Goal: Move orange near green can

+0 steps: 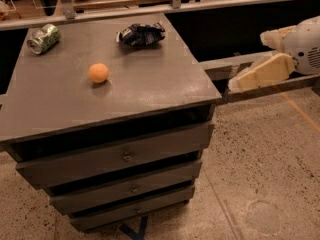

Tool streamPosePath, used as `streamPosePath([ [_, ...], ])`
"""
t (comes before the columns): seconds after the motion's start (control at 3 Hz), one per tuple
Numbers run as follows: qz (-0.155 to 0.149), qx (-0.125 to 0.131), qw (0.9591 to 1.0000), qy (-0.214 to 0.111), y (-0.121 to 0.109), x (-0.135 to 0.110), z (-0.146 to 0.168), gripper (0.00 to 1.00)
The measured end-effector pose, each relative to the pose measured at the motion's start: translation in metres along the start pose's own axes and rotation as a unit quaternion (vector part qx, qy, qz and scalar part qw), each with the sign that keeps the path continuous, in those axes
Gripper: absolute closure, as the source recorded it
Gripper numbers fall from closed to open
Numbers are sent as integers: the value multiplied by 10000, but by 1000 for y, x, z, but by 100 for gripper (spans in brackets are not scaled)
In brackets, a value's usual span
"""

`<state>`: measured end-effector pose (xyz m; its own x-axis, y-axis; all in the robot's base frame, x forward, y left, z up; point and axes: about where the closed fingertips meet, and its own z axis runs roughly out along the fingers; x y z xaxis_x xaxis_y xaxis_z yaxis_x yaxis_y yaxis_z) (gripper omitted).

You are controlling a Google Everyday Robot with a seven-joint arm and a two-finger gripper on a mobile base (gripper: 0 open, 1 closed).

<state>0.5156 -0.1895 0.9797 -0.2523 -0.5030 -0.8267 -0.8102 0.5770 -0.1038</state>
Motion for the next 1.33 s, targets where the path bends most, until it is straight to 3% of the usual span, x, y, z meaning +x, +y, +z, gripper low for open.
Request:
streamPosePath([
  [0.33, 92, 53, 9995, -311, -1, -20, 1, 0],
  [0.67, 65, 37, 9997, -250, 0, -17, 1, 0],
  [1.33, 52, -261, 9978, -604, 33, -10, 46, 0],
])
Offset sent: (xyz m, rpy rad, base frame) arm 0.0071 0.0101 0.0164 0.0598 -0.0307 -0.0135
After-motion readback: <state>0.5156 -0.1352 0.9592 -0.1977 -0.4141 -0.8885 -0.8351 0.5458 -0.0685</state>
